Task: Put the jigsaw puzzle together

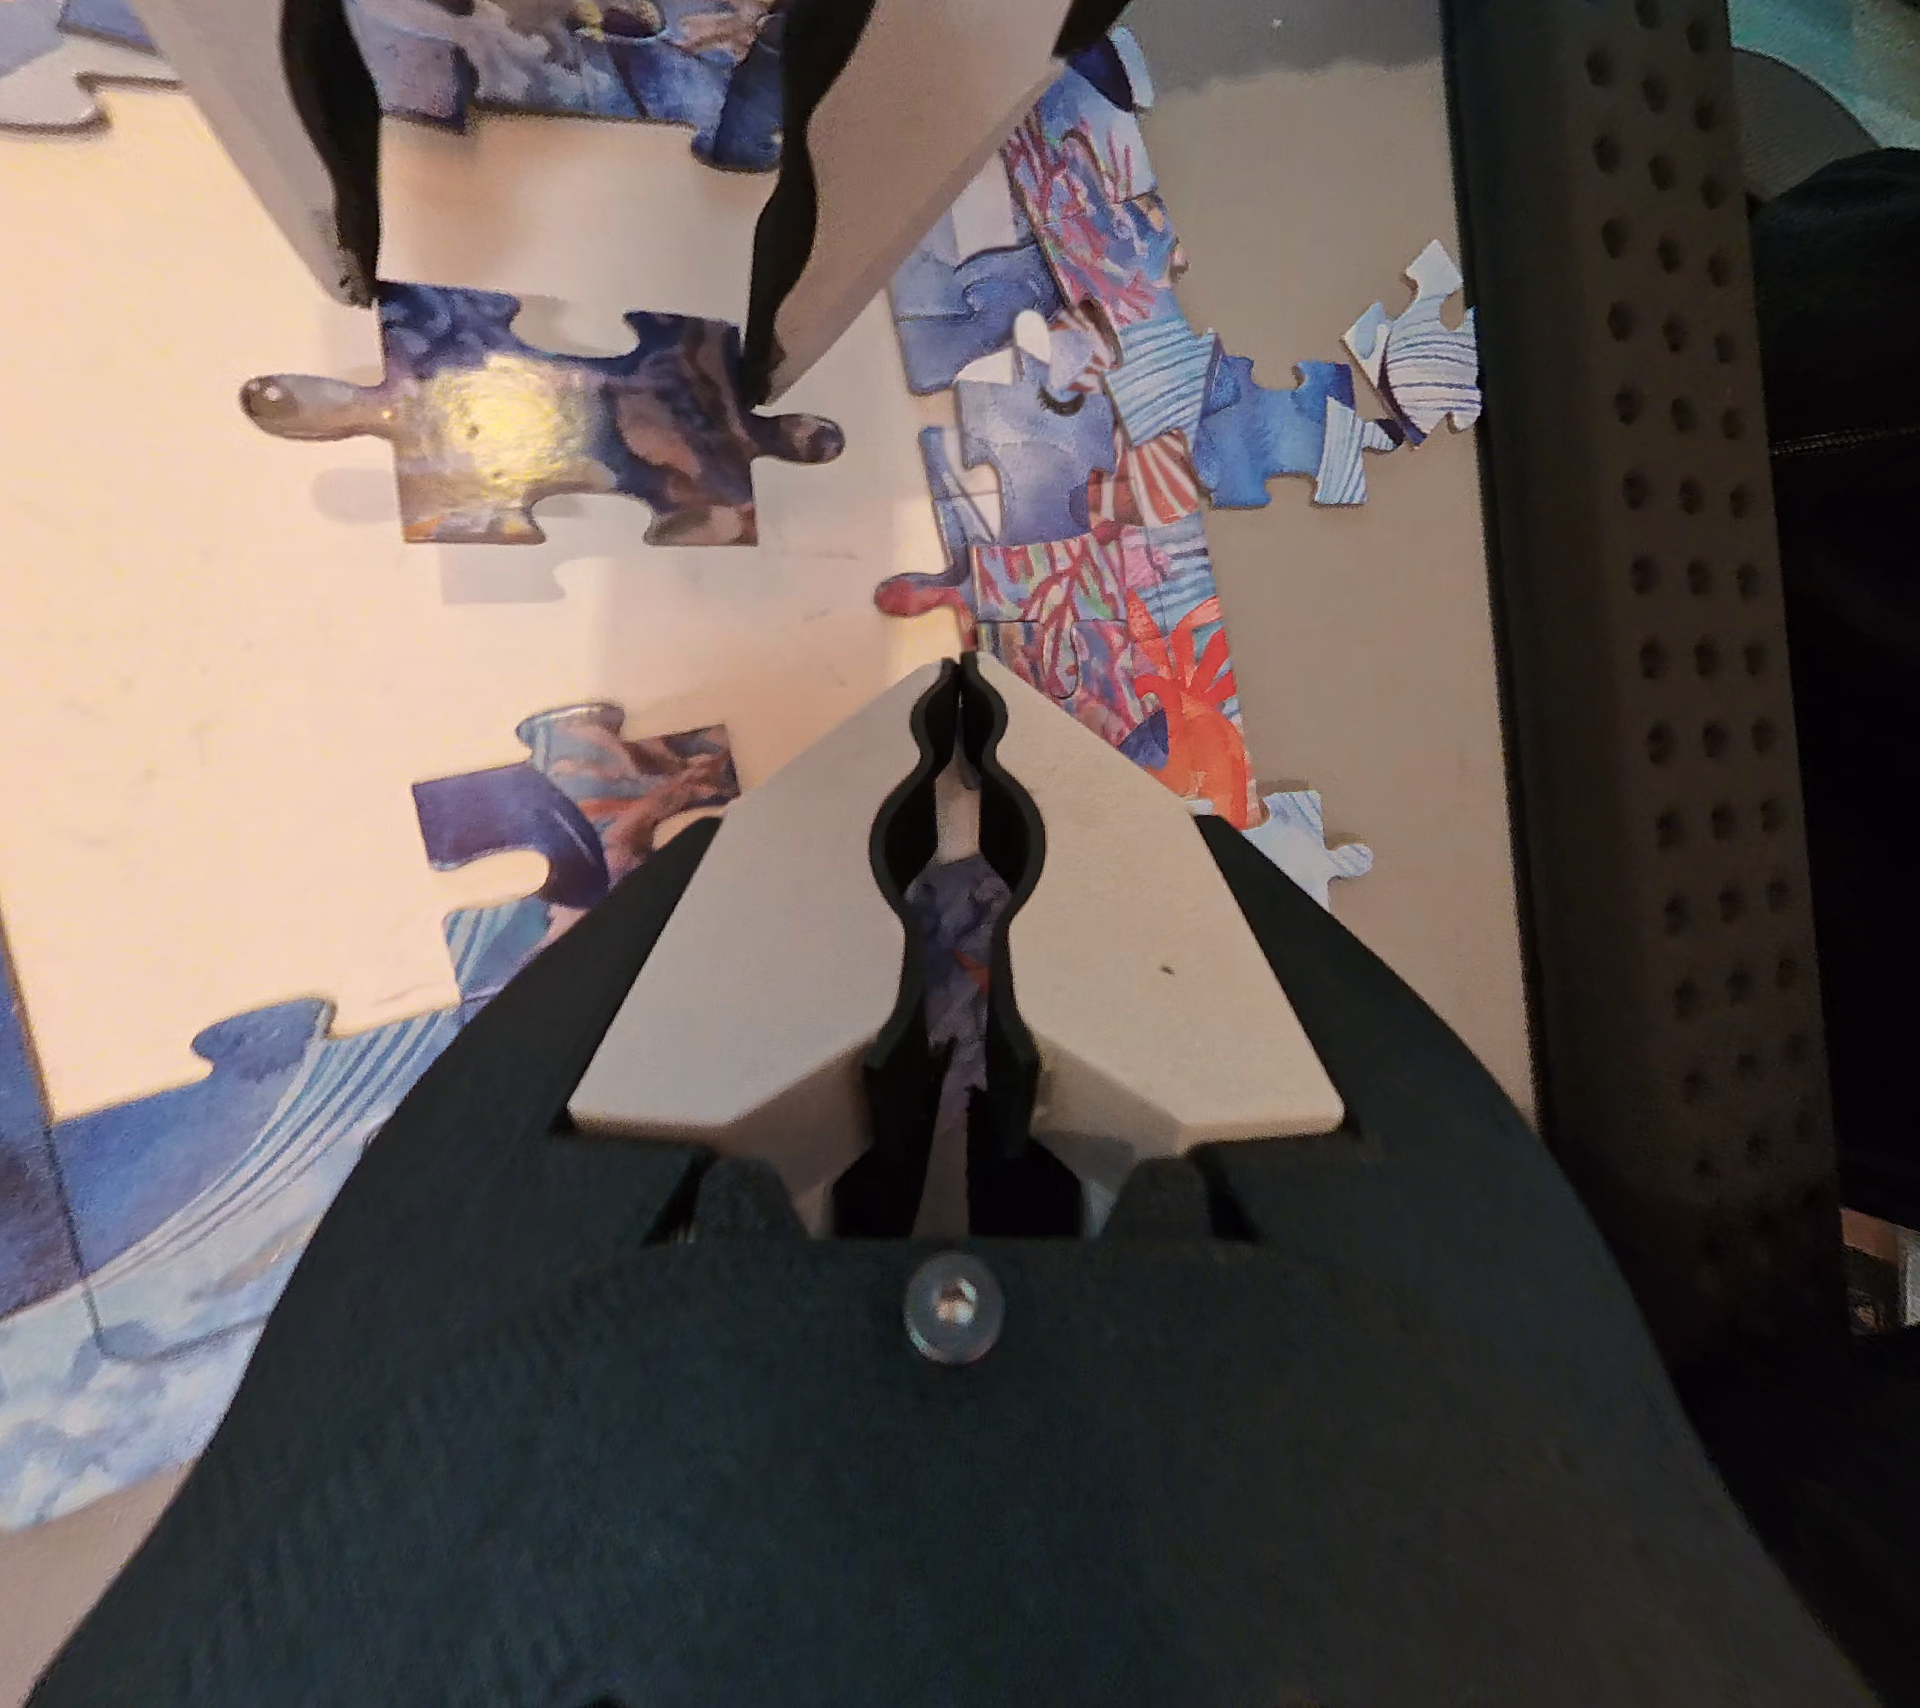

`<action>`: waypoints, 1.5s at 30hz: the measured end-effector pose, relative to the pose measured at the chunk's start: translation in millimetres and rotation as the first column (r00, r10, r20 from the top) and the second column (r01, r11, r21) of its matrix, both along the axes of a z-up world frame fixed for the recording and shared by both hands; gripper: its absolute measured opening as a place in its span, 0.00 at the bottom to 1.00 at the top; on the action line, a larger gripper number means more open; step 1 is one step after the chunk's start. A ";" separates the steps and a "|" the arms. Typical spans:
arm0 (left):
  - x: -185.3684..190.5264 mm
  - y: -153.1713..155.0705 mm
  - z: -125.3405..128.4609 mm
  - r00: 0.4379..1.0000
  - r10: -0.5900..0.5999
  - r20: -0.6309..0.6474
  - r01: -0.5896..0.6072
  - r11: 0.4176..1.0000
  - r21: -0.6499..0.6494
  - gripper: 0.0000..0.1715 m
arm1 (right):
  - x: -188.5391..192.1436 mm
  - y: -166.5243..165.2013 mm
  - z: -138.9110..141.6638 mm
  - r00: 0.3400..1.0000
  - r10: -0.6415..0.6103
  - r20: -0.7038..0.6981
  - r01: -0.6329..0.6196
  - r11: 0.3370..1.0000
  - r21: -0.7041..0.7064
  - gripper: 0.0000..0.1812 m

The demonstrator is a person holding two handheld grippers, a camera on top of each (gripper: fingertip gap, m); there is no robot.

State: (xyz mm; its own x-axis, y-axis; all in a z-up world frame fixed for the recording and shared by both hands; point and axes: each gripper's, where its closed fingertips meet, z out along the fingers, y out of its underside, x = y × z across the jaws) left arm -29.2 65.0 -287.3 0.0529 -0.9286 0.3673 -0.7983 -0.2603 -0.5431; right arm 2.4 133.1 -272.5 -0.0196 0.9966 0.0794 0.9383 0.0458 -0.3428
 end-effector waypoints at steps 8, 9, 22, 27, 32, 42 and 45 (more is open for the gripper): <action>4.6 0.2 4.4 0.999 -0.002 0.032 0.002 1.000 0.004 0.00 | 2.8 0.0 1.1 1.000 0.000 -0.006 0.000 1.000 0.006 0.25; 3.0 6.4 6.0 0.999 0.024 0.039 -0.024 1.000 0.017 0.01 | 2.5 -0.3 1.1 1.000 0.000 -0.008 0.000 1.000 0.006 0.25; -47.2 70.2 4.4 0.949 0.314 -0.003 -0.310 0.938 0.158 0.04 | -21.0 -21.3 -1.0 0.997 0.068 -0.029 -0.069 0.997 -0.028 0.25; -52.8 75.1 2.6 0.942 0.337 -0.018 -0.328 0.928 0.178 0.03 | -16.5 -16.4 -4.9 0.999 0.052 -0.009 -0.052 0.998 -0.019 0.25; -54.0 76.5 2.9 0.940 0.342 -0.018 -0.333 0.925 0.182 0.03 | -14.2 -13.3 -5.4 0.999 0.047 0.003 -0.047 0.999 -0.009 0.25; -38.8 85.0 39.9 0.892 0.388 0.233 -0.409 0.912 0.047 0.13 | -26.4 16.0 14.5 0.987 -0.085 -0.139 0.096 0.993 0.071 0.25; -34.7 89.8 52.0 0.861 0.404 0.308 -0.427 0.904 0.009 0.14 | -27.8 23.9 25.6 0.971 -0.110 -0.212 0.134 0.986 0.103 0.25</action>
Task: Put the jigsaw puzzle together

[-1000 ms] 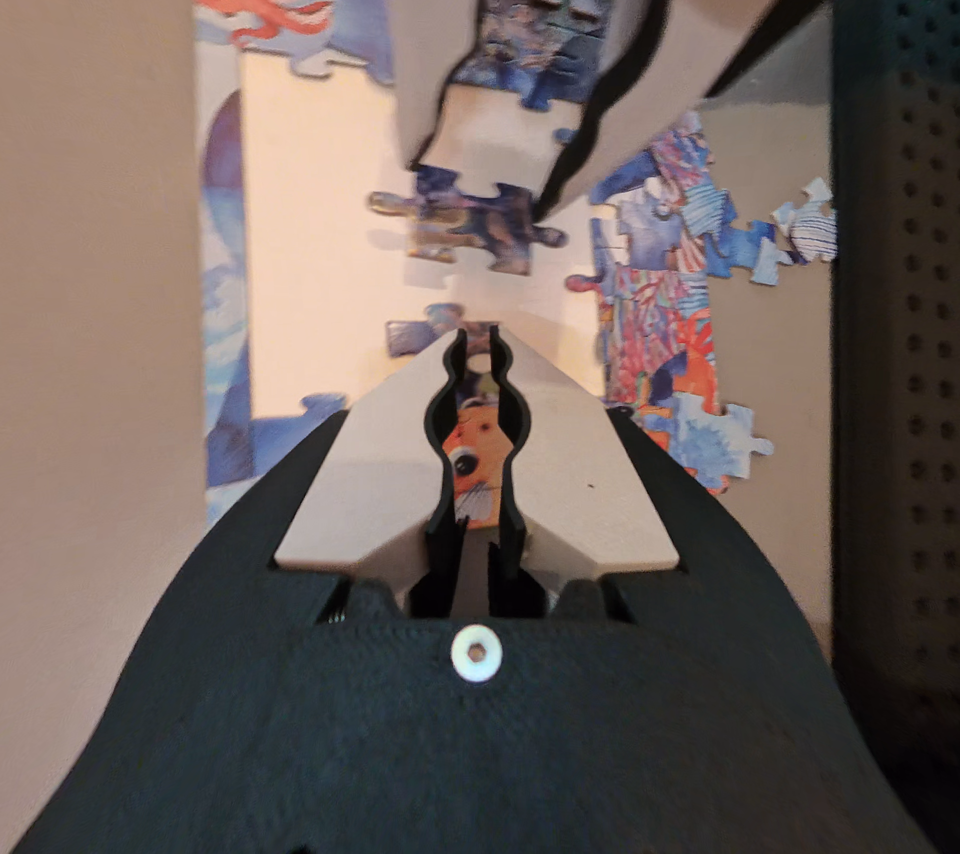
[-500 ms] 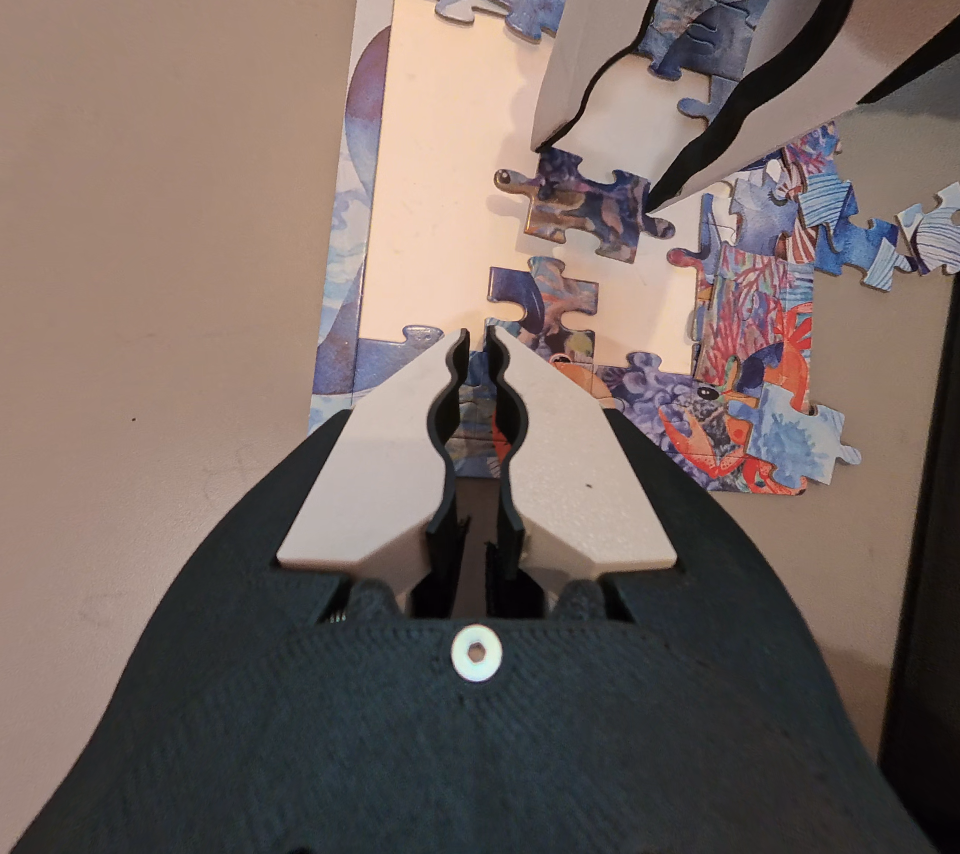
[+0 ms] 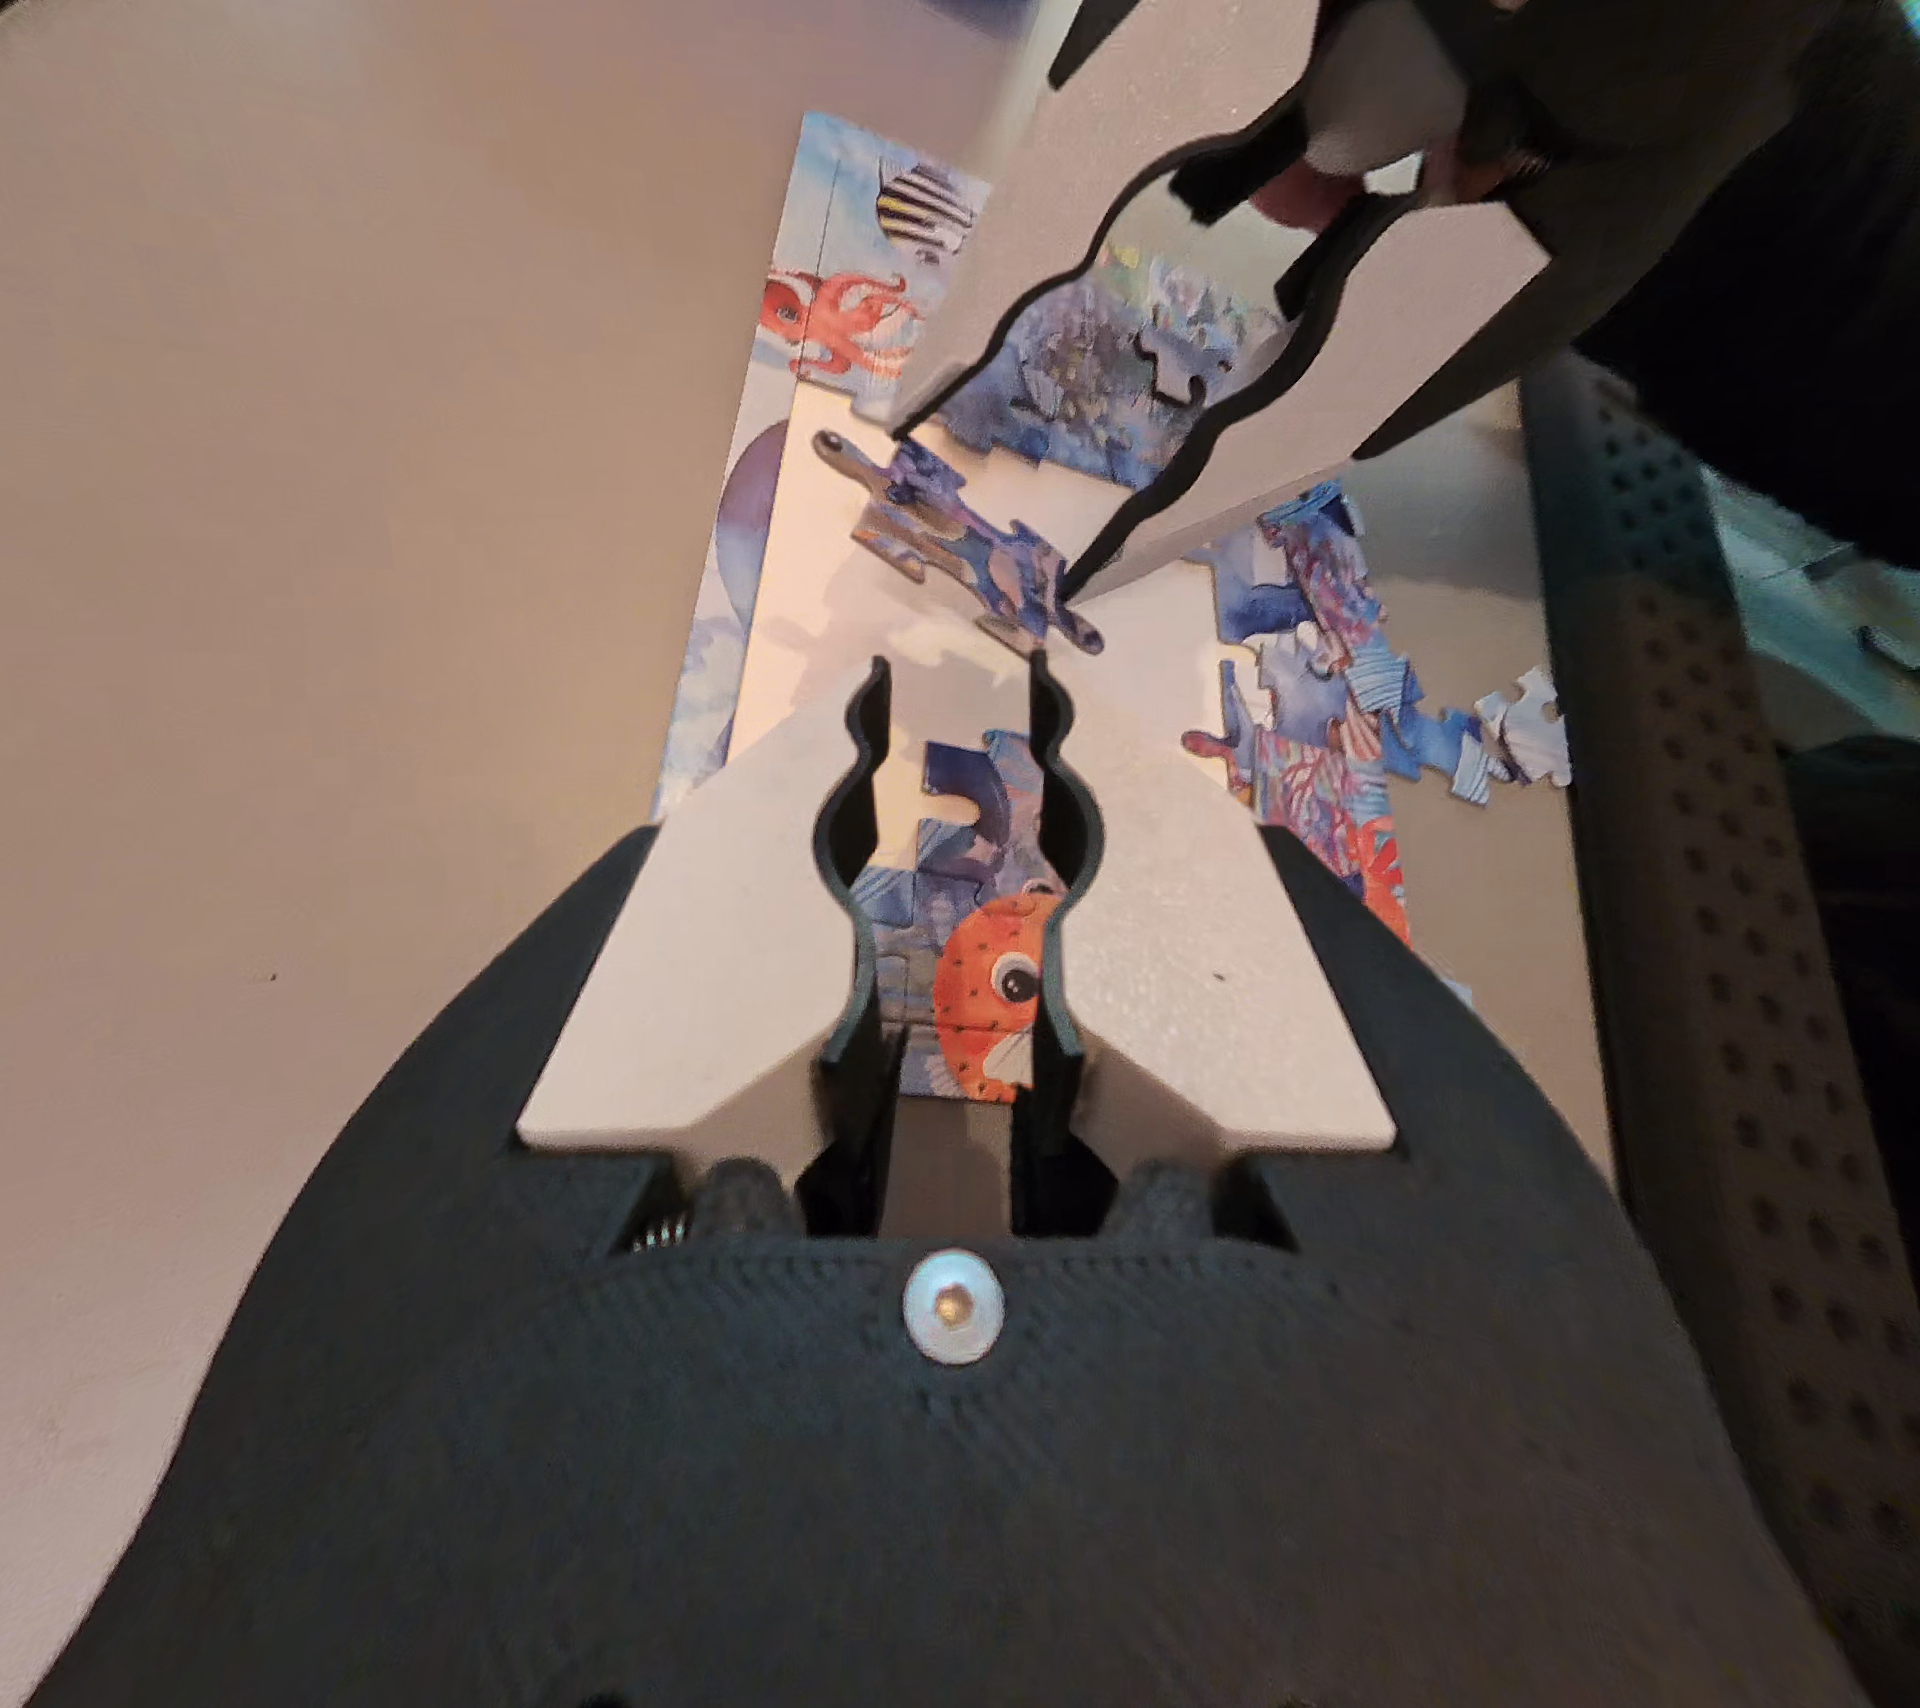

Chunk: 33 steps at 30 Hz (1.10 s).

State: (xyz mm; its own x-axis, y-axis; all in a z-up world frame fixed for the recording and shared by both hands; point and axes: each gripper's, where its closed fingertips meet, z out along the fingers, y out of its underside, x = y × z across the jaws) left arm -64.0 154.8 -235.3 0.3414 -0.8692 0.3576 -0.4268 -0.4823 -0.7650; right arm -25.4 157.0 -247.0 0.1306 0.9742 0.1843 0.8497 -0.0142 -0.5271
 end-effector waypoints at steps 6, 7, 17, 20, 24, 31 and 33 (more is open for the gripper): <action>16.7 -4.4 7.6 0.996 -0.031 0.082 0.032 0.999 -0.011 0.15 | -3.2 11.8 19.3 0.996 -0.036 -0.085 0.044 0.995 0.092 0.25; 19.3 -5.1 9.7 0.995 -0.036 0.097 0.037 0.999 -0.011 0.14 | -3.5 12.2 21.0 0.995 -0.037 -0.093 0.046 0.994 0.098 0.25; 22.4 2.2 14.7 0.991 -0.011 0.135 0.010 1.000 0.013 0.04 | -3.4 16.1 25.1 0.991 -0.053 -0.120 0.070 0.987 0.142 0.25; 23.9 2.1 17.3 0.989 -0.018 0.146 0.015 1.000 0.026 0.03 | -3.0 17.2 26.2 0.991 -0.056 -0.125 0.075 0.986 0.148 0.25; 20.7 4.1 12.5 0.995 -0.015 0.102 0.010 0.999 0.048 0.00 | 1.2 15.8 27.3 0.989 -0.056 -0.138 0.073 0.990 0.119 0.23; 19.4 -8.7 7.9 0.997 -0.076 0.016 0.075 0.995 0.065 0.00 | 3.0 7.8 45.4 0.991 0.046 -0.122 -0.019 0.978 0.210 0.25; 19.8 -12.2 2.6 0.995 -0.094 -0.043 0.097 0.992 0.086 0.00 | 0.9 2.8 45.4 0.993 0.071 -0.098 -0.050 0.978 0.202 0.25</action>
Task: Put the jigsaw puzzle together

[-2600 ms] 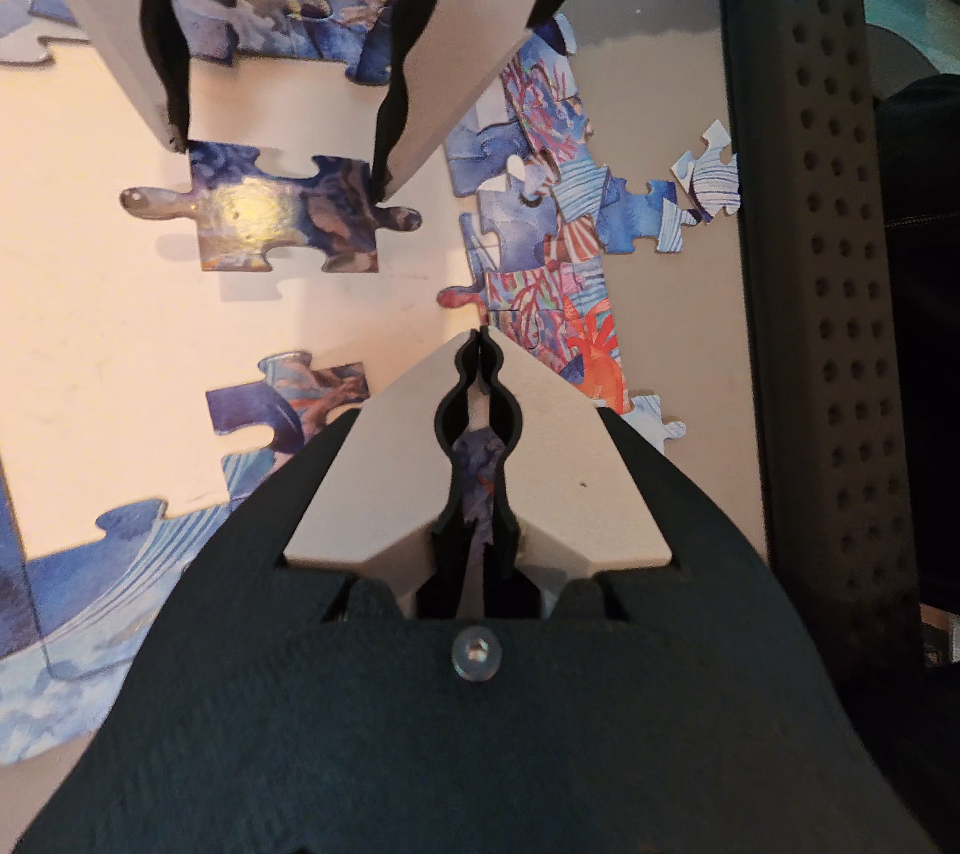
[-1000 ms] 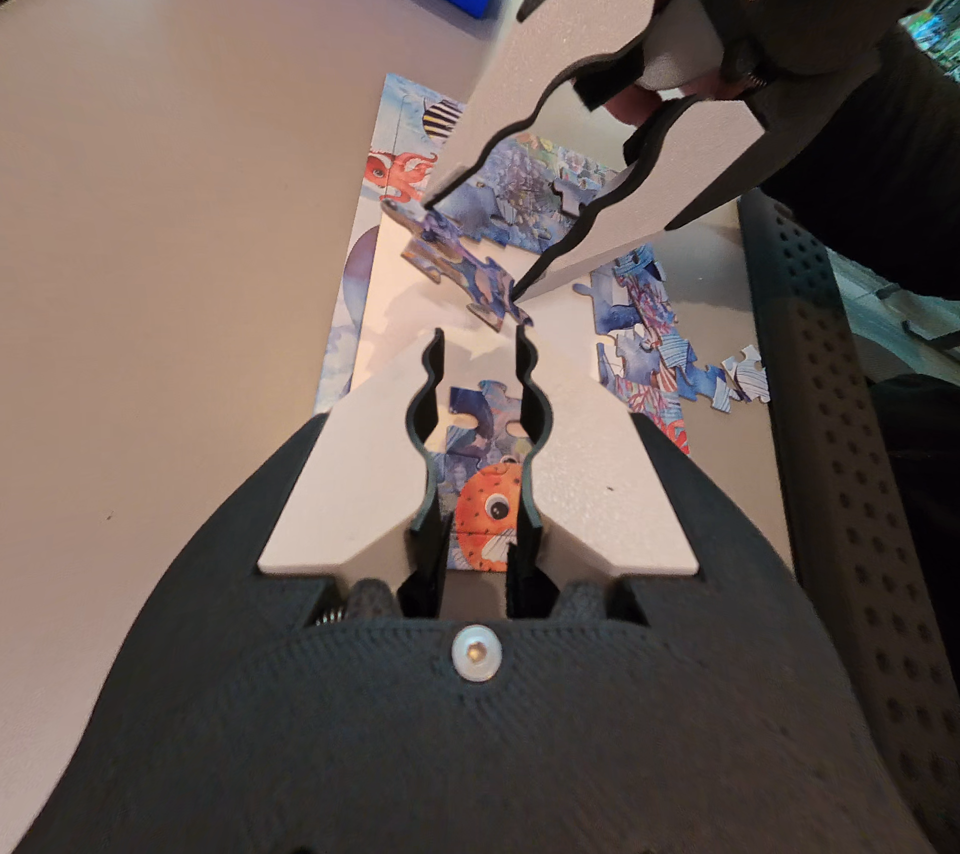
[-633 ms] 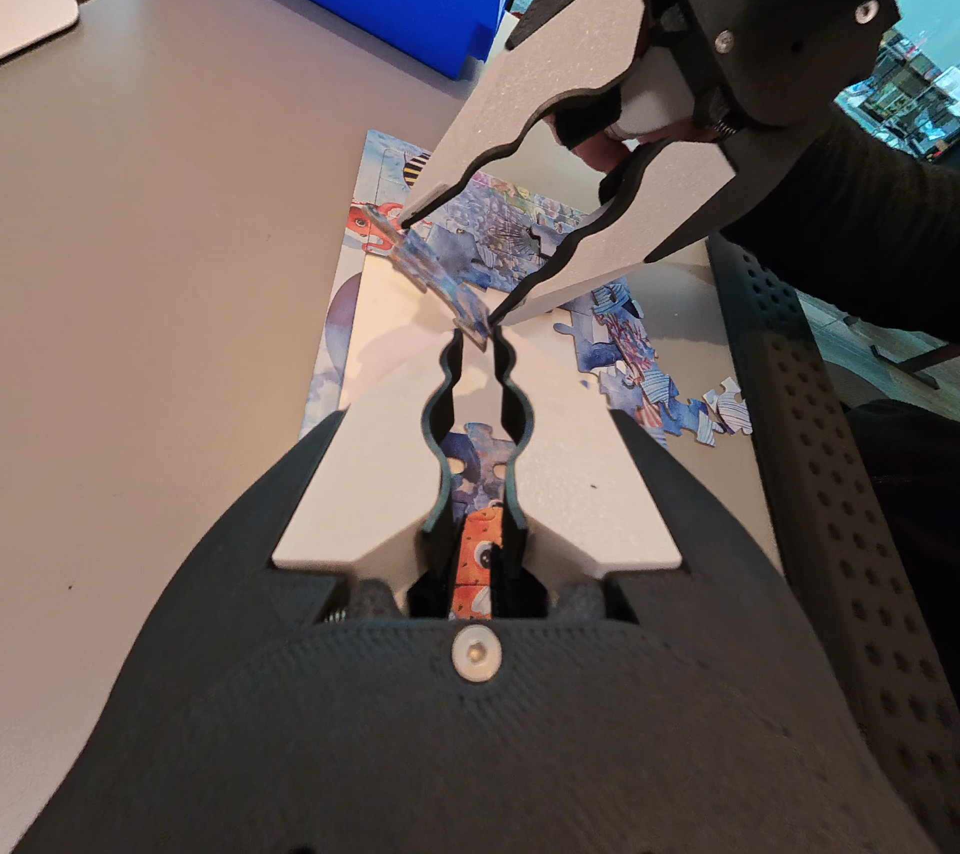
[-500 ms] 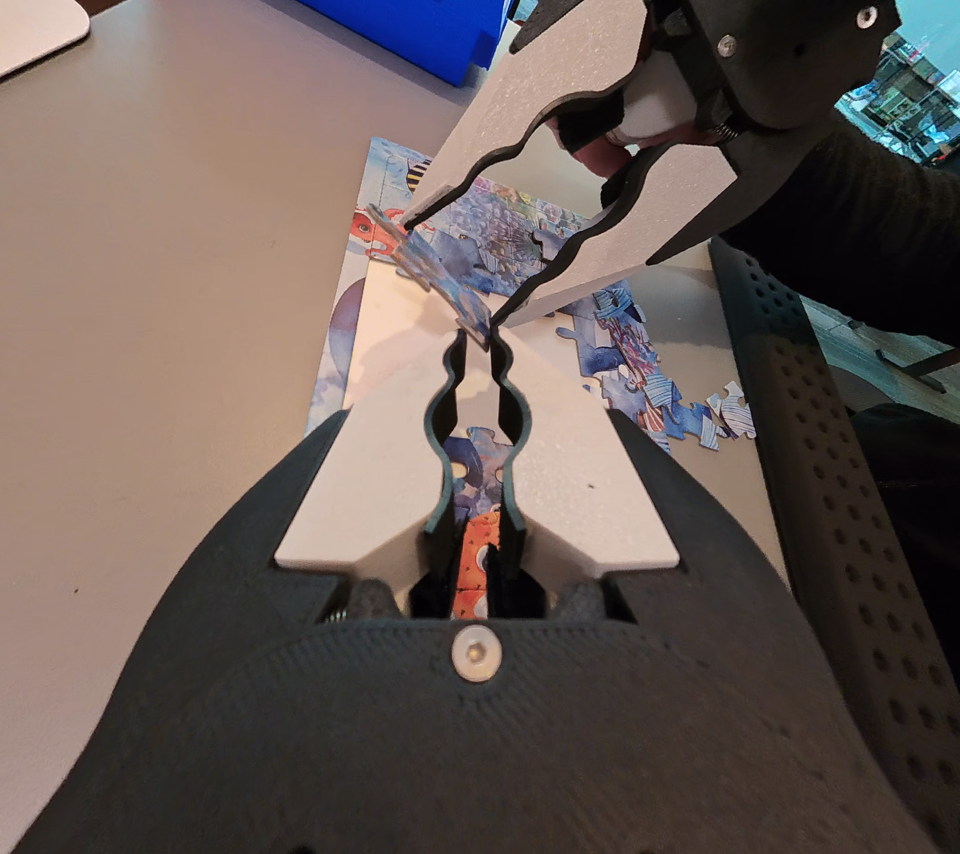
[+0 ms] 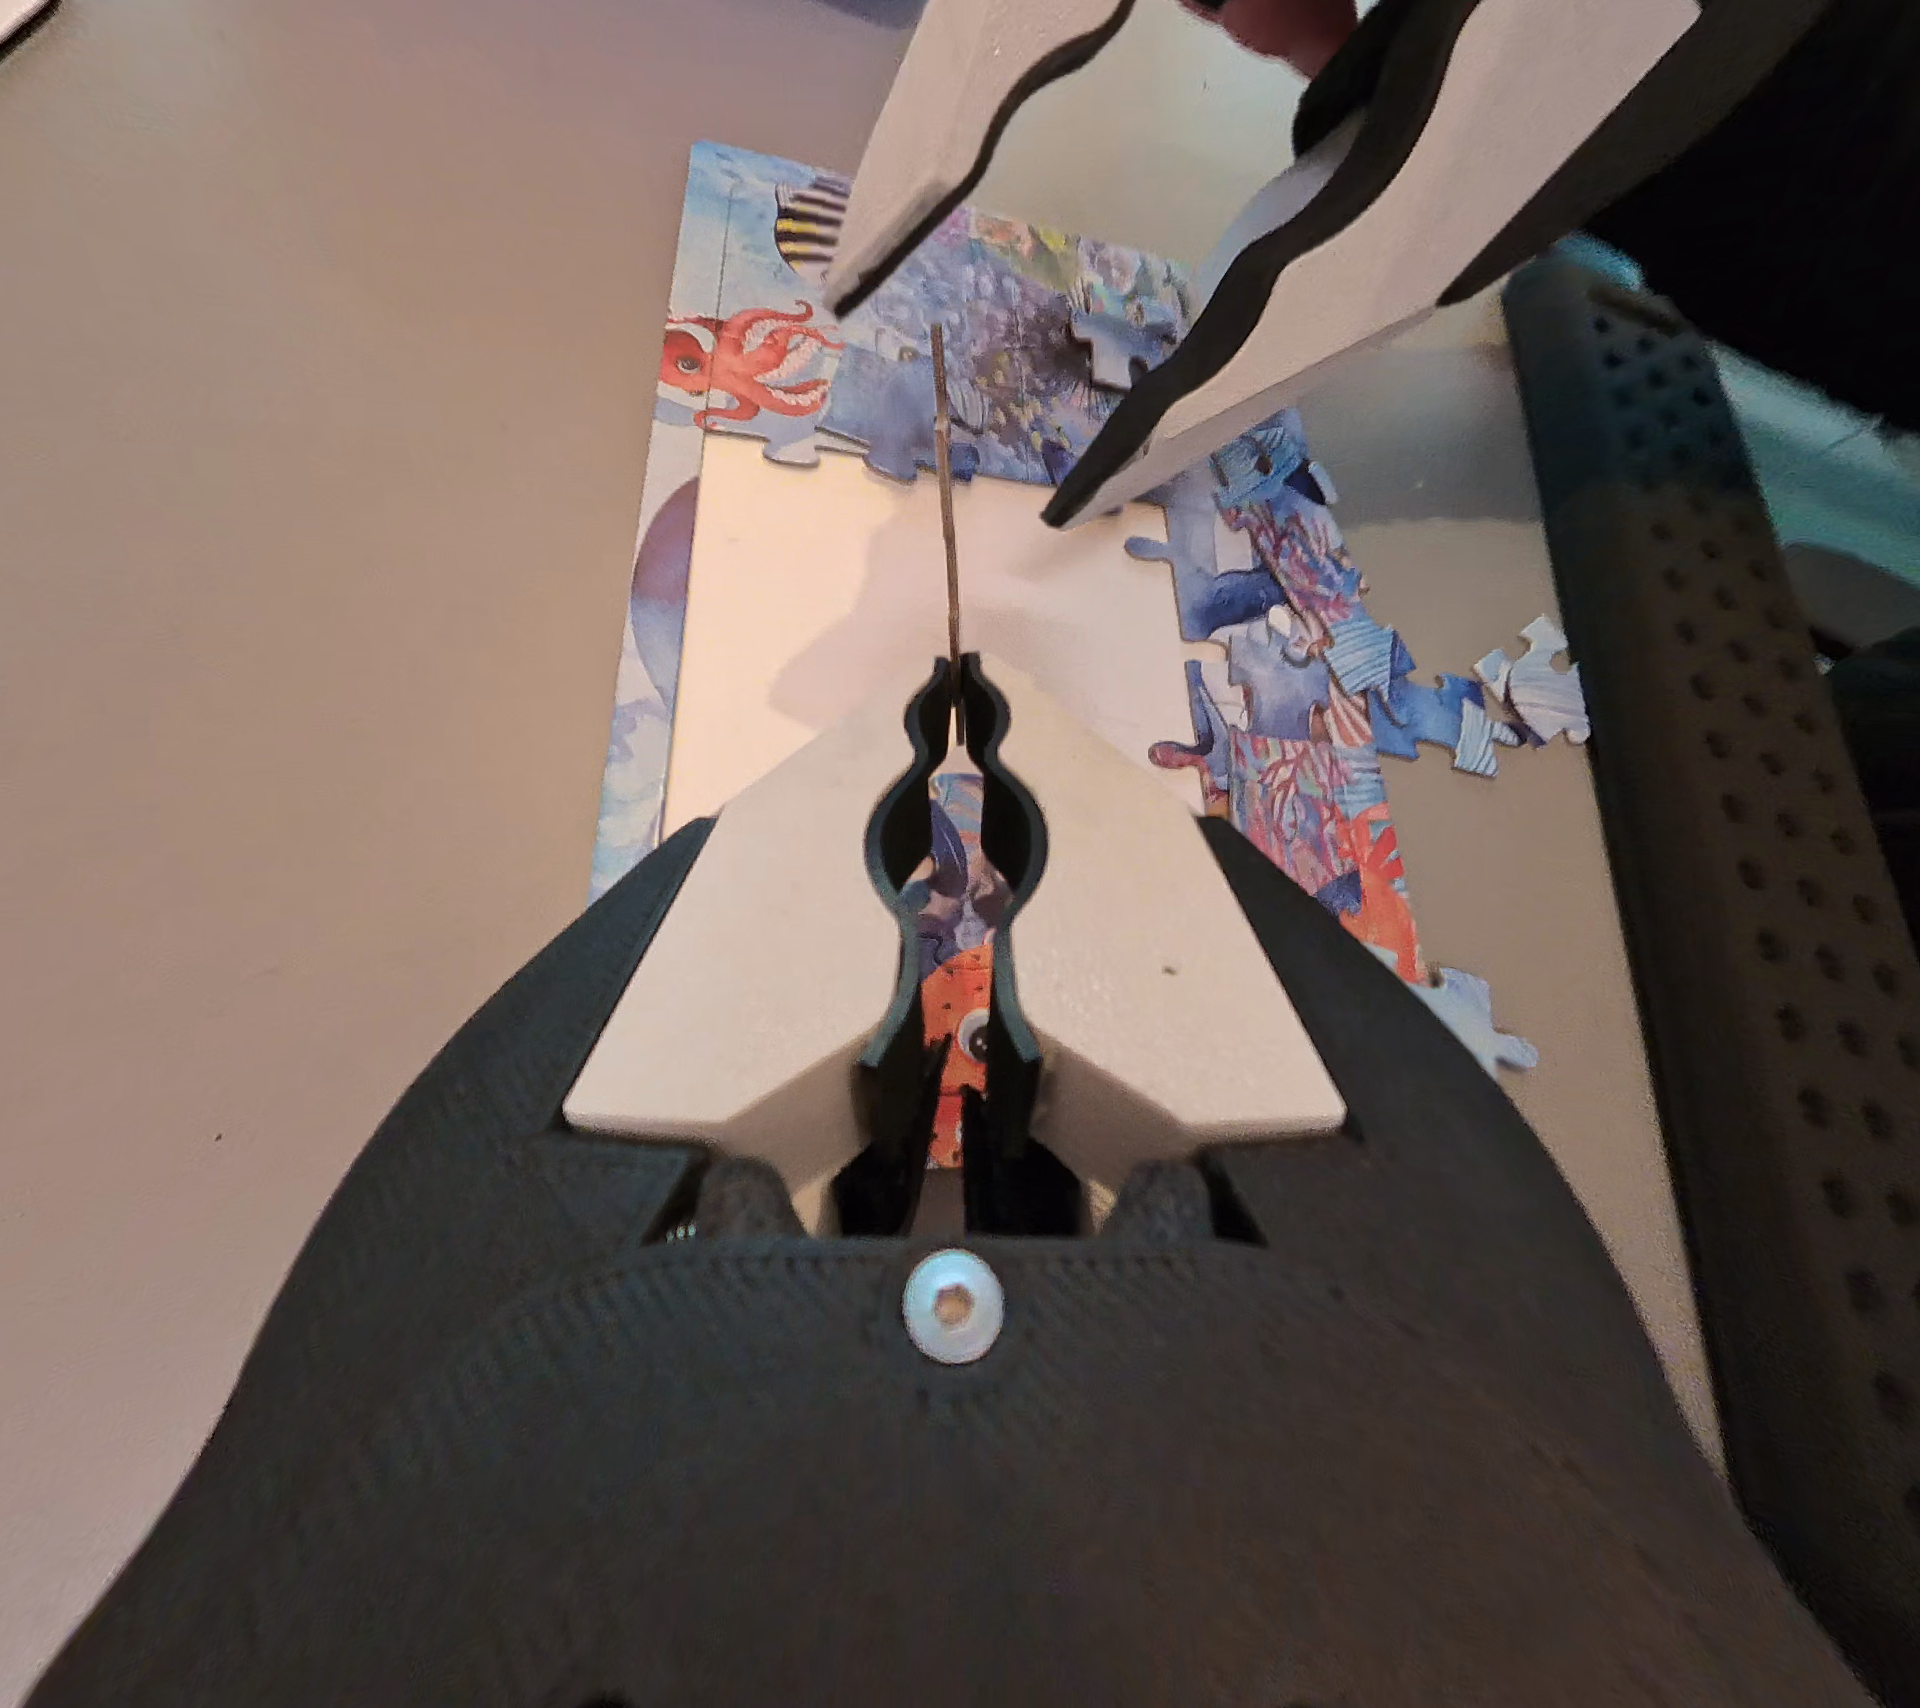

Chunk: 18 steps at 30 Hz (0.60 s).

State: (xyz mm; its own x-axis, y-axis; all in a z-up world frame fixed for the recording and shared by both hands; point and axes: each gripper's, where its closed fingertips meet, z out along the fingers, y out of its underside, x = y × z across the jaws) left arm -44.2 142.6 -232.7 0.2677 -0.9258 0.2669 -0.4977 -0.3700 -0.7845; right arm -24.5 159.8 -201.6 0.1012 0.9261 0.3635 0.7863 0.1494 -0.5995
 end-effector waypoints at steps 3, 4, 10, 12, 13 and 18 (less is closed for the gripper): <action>2.2 -6.0 -5.5 0.996 -0.031 -0.081 0.035 0.998 0.047 0.00 | -1.6 -6.7 -9.7 0.997 0.036 0.062 -0.033 0.998 -0.048 0.20; 3.7 -9.2 -5.9 0.994 -0.047 -0.097 0.053 0.997 0.059 0.00 | -1.8 -8.9 -13.8 0.995 0.050 0.083 -0.045 0.997 -0.061 0.17; 1.4 -10.6 -8.0 0.983 -0.049 -0.177 0.069 0.991 0.112 0.00 | -6.0 -19.8 -23.3 0.988 0.099 0.118 -0.086 0.990 -0.108 0.05; -0.1 -3.0 -3.9 0.988 -0.005 -0.155 0.024 0.992 0.122 0.02 | -7.7 -22.1 -19.9 0.993 0.091 0.074 -0.078 0.985 -0.154 0.01; -0.5 1.9 1.0 0.992 0.019 -0.127 -0.003 0.992 0.128 0.02 | -8.6 -21.4 -16.9 0.996 0.074 0.040 -0.066 0.982 -0.177 0.00; -3.9 17.7 24.5 0.995 0.099 0.019 -0.100 0.987 0.127 0.11 | -9.3 -11.2 4.6 0.985 -0.042 -0.166 -0.011 0.953 -0.304 0.00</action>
